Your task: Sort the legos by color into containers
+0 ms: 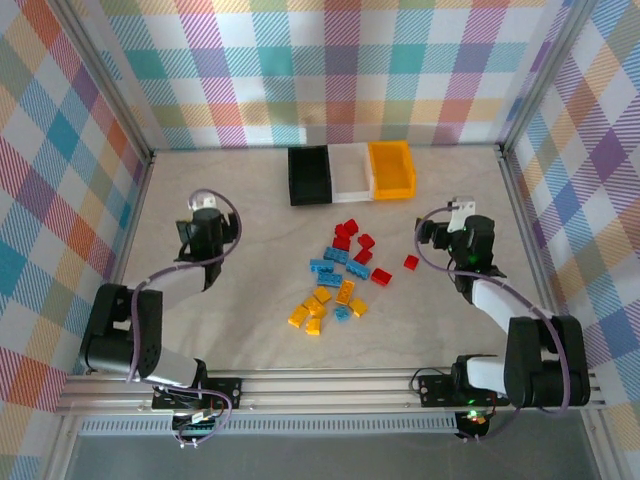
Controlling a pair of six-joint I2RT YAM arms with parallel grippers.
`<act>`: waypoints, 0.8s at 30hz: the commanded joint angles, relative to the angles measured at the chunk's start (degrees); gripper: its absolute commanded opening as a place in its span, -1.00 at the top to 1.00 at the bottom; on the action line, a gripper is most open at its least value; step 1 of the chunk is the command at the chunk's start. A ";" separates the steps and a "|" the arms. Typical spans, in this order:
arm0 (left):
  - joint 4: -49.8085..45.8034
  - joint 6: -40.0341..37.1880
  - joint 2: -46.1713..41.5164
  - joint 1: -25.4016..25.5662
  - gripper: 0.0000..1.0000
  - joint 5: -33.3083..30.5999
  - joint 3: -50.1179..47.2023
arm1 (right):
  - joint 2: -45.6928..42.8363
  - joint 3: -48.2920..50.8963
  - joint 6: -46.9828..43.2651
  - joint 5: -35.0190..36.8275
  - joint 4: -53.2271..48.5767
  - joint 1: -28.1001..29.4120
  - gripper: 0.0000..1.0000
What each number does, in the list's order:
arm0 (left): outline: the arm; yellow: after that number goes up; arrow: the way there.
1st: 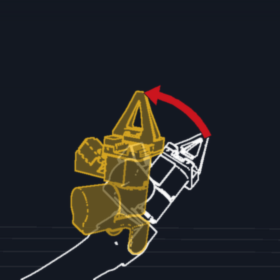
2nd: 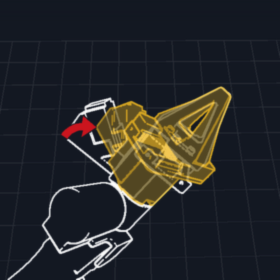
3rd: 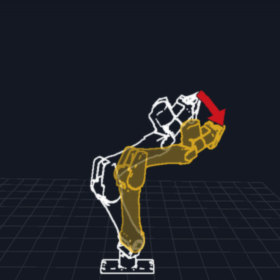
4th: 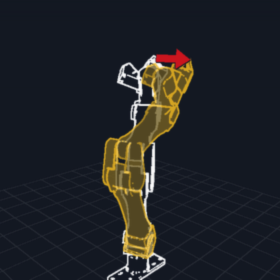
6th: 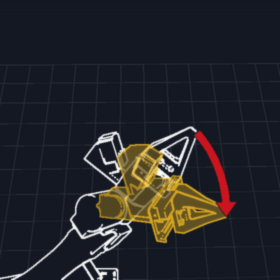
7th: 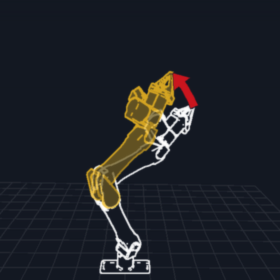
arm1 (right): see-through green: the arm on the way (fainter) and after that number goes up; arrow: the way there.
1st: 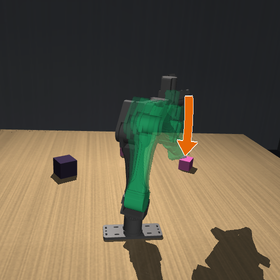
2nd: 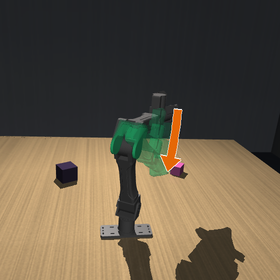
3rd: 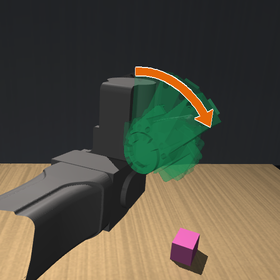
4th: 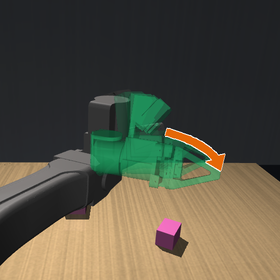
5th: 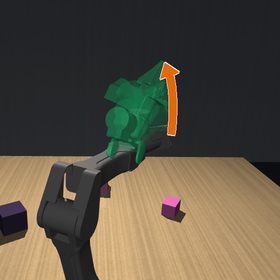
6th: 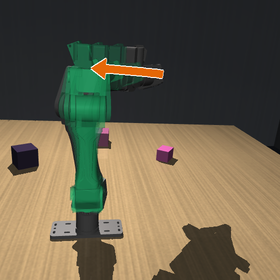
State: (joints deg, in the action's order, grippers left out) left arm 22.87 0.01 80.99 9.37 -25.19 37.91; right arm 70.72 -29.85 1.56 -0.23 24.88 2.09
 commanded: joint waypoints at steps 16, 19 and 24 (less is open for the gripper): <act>-29.15 21.24 -24.21 6.67 -1.00 5.23 2.92 | -5.74 -19.97 20.59 -15.62 -42.69 4.52 -0.99; -32.92 22.71 -23.59 9.06 -1.00 9.78 5.73 | -3.47 -23.43 20.61 -16.04 -50.79 7.14 -0.99; -38.19 22.62 -19.61 15.00 -1.00 15.57 10.94 | -1.79 -25.32 19.09 -9.55 -60.59 14.48 -0.99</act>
State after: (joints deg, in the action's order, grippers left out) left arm -9.80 21.23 59.29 21.52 -15.05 45.69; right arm 68.16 -53.89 20.18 -11.94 -25.36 13.45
